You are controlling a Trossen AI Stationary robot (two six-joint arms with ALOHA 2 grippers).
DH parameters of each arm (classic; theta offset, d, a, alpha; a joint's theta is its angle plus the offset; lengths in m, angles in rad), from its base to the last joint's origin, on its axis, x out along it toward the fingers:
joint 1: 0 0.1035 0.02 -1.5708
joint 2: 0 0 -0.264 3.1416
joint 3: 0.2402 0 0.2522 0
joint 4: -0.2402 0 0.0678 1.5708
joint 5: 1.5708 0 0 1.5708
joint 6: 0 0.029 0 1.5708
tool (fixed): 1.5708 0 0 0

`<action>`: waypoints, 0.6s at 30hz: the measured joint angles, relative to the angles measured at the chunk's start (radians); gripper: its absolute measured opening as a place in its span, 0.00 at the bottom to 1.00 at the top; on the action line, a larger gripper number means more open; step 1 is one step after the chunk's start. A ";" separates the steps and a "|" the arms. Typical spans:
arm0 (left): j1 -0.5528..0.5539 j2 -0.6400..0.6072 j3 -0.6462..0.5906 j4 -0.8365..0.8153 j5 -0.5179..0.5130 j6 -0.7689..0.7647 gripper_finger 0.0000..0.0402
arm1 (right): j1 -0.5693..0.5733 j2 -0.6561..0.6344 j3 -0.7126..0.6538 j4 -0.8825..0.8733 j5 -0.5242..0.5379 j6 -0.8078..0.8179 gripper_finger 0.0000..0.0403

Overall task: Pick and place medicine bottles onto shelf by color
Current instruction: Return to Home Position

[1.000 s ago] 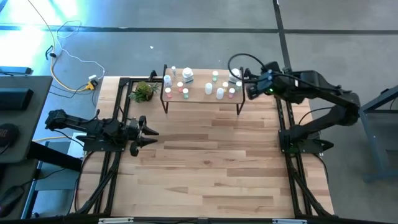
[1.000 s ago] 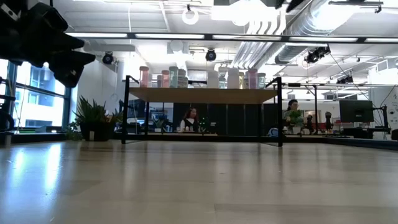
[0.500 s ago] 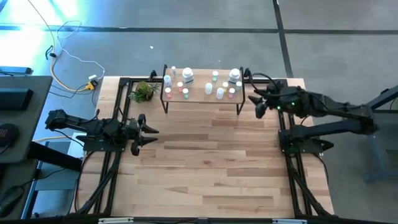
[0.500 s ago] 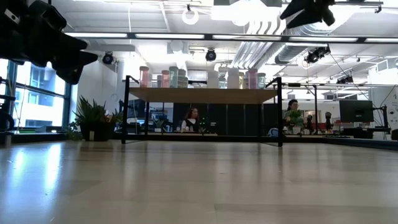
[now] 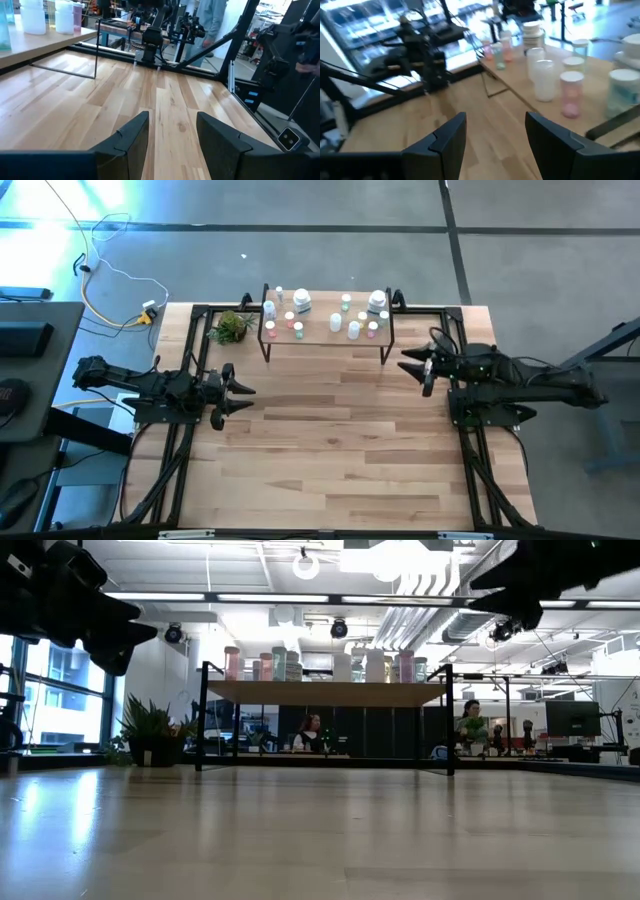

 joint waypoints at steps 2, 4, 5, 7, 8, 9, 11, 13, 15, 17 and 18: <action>0.000 0.000 0.000 0.000 0.000 0.000 0.39 | 0.000 -0.037 -0.075 0.083 -0.032 -0.006 0.48; 0.000 0.000 0.000 0.000 0.000 0.000 0.39 | 0.000 -0.074 -0.146 0.161 -0.064 -0.008 0.48; 0.000 0.000 0.000 0.000 0.000 0.000 0.39 | 0.001 -0.092 -0.179 0.193 -0.072 -0.008 0.48; 0.000 0.000 0.000 0.000 0.000 0.000 0.39 | 0.000 -0.125 -0.238 0.251 -0.079 -0.008 0.48; 0.000 0.000 0.000 0.000 0.000 0.000 0.39 | 0.000 -0.143 -0.263 0.272 -0.079 -0.007 0.48; 0.000 0.000 0.000 0.000 0.000 0.000 0.39 | 0.000 -0.159 -0.285 0.297 -0.079 -0.007 0.48; 0.000 0.000 0.000 0.000 0.001 0.000 0.39 | 0.000 -0.191 -0.322 0.331 -0.079 -0.008 0.48; 0.000 0.000 0.000 0.000 0.001 0.000 0.39 | 0.000 -0.221 -0.347 0.336 -0.079 -0.008 0.48; 0.000 0.000 0.000 0.000 0.001 0.000 0.39 | 0.000 -0.251 -0.367 0.339 -0.079 -0.017 0.48; 0.000 0.000 0.000 0.000 0.001 0.000 0.39 | 0.000 -0.279 -0.386 0.338 -0.078 -0.026 0.48; 0.000 0.000 0.000 0.000 0.001 0.000 0.39 | 0.000 -0.292 -0.394 0.334 -0.079 -0.026 0.48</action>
